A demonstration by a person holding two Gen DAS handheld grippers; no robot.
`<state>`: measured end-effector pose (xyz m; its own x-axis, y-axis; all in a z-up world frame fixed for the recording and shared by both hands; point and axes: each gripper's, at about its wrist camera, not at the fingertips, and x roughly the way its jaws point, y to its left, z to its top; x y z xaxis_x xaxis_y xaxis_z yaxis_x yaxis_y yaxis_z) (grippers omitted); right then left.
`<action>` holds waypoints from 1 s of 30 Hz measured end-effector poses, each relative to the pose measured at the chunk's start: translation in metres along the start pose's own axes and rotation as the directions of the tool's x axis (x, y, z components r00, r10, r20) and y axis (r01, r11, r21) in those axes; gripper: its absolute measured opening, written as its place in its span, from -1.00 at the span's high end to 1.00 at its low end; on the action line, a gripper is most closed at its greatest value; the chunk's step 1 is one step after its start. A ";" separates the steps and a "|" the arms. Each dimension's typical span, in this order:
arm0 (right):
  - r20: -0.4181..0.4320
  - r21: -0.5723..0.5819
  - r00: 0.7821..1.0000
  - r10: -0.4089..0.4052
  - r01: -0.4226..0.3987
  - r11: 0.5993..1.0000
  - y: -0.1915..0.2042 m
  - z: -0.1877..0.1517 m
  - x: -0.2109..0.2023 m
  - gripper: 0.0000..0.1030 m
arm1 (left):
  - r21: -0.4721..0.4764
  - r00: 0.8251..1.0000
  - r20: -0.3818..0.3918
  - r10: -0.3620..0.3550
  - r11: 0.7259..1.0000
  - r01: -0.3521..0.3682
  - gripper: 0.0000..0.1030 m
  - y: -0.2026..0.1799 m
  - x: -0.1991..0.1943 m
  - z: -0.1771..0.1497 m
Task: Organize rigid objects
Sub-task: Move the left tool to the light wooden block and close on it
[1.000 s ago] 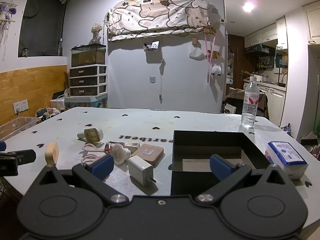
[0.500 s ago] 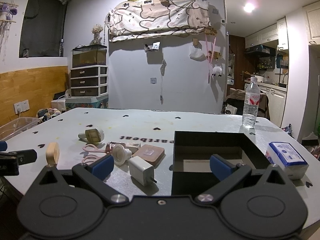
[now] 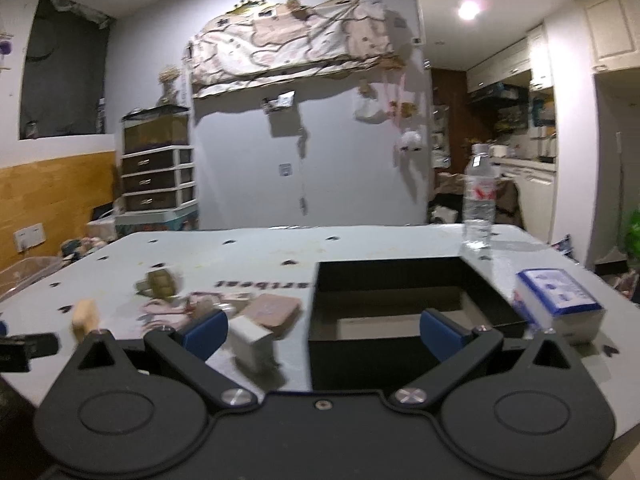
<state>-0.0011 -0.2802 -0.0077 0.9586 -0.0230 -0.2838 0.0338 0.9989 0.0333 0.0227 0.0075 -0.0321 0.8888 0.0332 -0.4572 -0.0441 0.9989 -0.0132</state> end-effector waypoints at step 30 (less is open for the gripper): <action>-0.221 0.042 0.970 -0.101 0.113 0.993 -0.133 0.009 0.112 0.39 | -0.020 0.993 -0.089 0.081 0.996 -0.083 -1.00 0.019 0.094 -0.015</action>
<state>0.1044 -0.4163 -0.0352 0.8638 -0.1138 -0.4908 0.1534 0.9873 0.0412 0.0983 0.0287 -0.0886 0.8380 0.1113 -0.5343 -0.1271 0.9919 0.0072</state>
